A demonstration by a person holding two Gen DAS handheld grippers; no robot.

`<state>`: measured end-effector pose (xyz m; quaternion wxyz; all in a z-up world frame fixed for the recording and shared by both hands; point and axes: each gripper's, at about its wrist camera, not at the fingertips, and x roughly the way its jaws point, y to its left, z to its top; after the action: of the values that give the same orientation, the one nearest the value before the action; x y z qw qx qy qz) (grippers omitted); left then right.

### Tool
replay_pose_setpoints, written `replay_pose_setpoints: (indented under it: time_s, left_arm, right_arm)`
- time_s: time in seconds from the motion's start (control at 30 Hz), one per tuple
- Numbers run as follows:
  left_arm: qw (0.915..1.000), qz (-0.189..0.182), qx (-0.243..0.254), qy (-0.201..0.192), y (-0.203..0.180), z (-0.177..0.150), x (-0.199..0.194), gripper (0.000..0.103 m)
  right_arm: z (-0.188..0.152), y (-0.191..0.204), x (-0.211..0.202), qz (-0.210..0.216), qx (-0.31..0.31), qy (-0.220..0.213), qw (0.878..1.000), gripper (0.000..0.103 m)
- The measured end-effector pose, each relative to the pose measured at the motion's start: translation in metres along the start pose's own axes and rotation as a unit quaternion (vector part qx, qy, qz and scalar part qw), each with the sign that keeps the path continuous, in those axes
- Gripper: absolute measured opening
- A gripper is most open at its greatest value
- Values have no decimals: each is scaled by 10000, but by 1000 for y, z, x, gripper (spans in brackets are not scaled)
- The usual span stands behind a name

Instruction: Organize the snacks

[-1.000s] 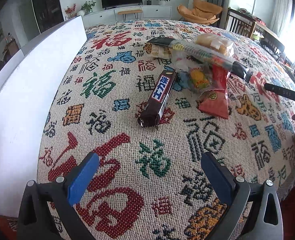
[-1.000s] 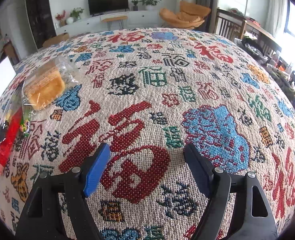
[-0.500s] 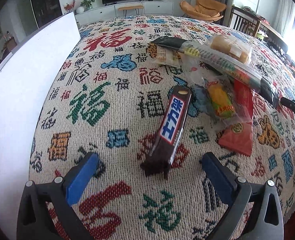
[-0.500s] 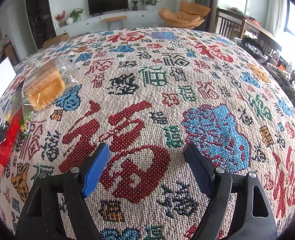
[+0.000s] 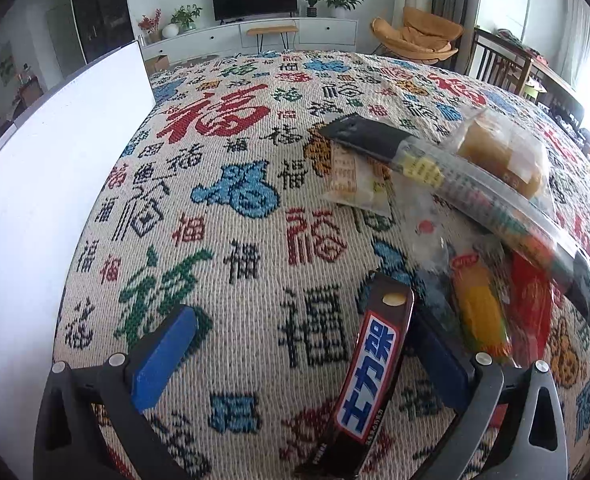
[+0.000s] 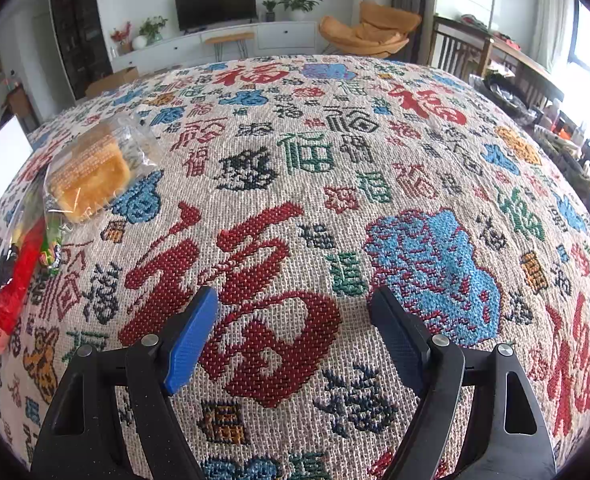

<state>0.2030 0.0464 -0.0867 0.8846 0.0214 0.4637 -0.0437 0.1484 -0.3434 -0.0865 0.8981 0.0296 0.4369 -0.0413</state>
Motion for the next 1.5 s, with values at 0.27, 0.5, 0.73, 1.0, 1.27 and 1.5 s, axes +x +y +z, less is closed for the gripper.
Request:
replay_pose_setpoints:
  time_s: [0.27,0.5,0.73,1.0,1.27,1.5]
  left_arm:
    - [9998,80,-136,-79,3,13,10,103]
    - [9998,71,-140,-78,2,13,10,103]
    - [9998,71,-140,-79,2,13,10,103]
    - [9998,71,-139,-81,2,13,10,103]
    - [9998,71,-139,-82,2,13,10,103]
    - [9998,71,-138,-85,2,13,10,103]
  right_arm:
    - [0,0,1,42,15,-6,10000,83]
    - [0,0,1,38,14,-5,10000,83]
    - [0,0,1,39,15,-6,10000,83]
    - [0,0,1,39,14,-6,10000,83]
    - [0,0,1,39,14,-5,10000,83]
    - [0,1,1,39,14,-5,10000,83]
